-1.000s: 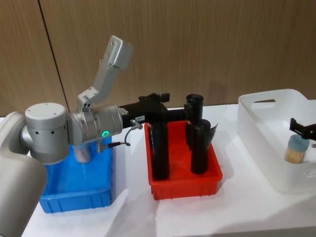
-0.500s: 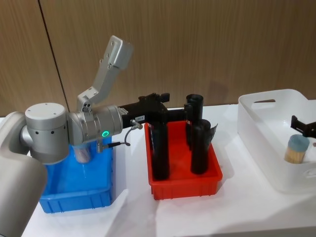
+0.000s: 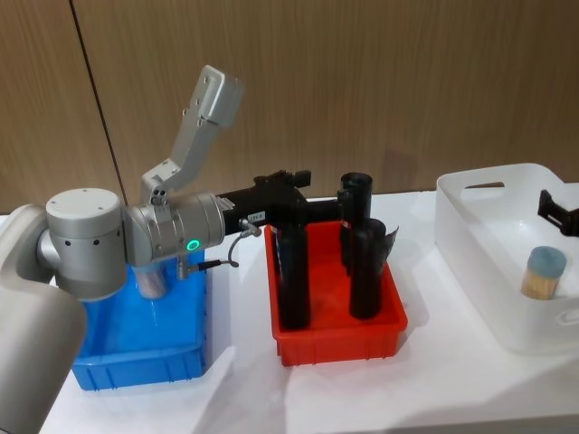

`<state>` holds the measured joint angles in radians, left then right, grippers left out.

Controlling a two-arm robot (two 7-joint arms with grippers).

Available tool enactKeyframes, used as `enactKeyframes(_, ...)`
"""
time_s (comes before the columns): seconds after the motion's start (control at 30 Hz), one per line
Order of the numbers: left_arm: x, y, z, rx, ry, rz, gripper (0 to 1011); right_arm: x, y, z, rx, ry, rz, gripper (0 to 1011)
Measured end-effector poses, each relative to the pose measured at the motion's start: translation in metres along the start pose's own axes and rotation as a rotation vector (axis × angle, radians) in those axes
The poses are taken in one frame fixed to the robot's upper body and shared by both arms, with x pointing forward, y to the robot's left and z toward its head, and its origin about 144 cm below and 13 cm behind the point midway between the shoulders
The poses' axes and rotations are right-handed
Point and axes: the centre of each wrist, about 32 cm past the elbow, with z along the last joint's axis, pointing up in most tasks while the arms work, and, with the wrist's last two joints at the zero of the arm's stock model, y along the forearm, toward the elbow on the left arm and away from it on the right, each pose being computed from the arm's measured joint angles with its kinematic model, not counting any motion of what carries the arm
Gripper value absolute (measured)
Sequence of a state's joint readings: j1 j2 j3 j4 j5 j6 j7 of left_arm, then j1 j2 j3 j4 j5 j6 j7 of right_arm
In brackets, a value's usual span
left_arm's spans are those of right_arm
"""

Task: Pick the cotton swabs from the blue box and place them into the white box.

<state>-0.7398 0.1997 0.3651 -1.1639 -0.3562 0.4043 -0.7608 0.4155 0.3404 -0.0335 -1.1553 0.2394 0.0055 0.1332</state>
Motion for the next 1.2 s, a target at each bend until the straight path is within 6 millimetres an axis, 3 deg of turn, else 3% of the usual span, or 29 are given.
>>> enactKeyframes(0.53, -0.004, 0.002, -0.007, -0.001, -0.015, 0.031, 1004, -0.011, -0.013, 0.005, 0.041, -0.015, 0.013, 1002)
enactKeyframes(1.2, -0.036, 0.019, -0.052, -0.027, -0.138, 0.25, 1004, -0.069, -0.06, 0.002, 0.062, -0.009, 0.161, 1002)
